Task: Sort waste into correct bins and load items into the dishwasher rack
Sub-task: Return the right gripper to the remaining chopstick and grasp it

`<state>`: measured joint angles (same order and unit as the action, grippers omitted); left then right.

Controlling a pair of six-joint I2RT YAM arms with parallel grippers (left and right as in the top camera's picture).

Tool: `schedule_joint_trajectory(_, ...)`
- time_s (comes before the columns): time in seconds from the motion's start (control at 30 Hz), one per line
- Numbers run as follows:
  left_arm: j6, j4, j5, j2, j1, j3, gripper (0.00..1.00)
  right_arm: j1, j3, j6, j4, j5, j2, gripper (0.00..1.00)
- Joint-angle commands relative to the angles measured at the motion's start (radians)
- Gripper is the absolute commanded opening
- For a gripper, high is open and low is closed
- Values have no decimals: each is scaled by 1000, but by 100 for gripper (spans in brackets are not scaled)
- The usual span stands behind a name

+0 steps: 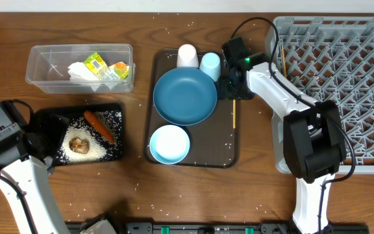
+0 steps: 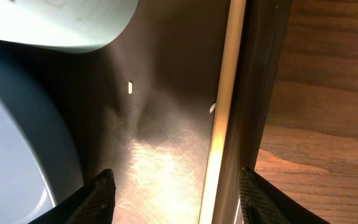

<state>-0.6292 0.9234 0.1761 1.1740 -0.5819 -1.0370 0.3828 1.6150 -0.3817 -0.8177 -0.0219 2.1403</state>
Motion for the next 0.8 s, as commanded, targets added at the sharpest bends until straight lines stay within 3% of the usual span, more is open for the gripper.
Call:
schedule_joint_trajectory(0.0, -5, 3, -12, -5, -5, 6, 98, -8, -16, 3, 13, 14, 7, 59)
schedule_joint_trajectory(0.6, -4, 3, -12, -5, -5, 6, 98, 7, -99, -14, 91, -3, 7, 54)
schedule_joint_trajectory(0.77, -5, 3, -12, -5, -5, 6, 98, 23, -99, -15, 85, 39, 7, 38)
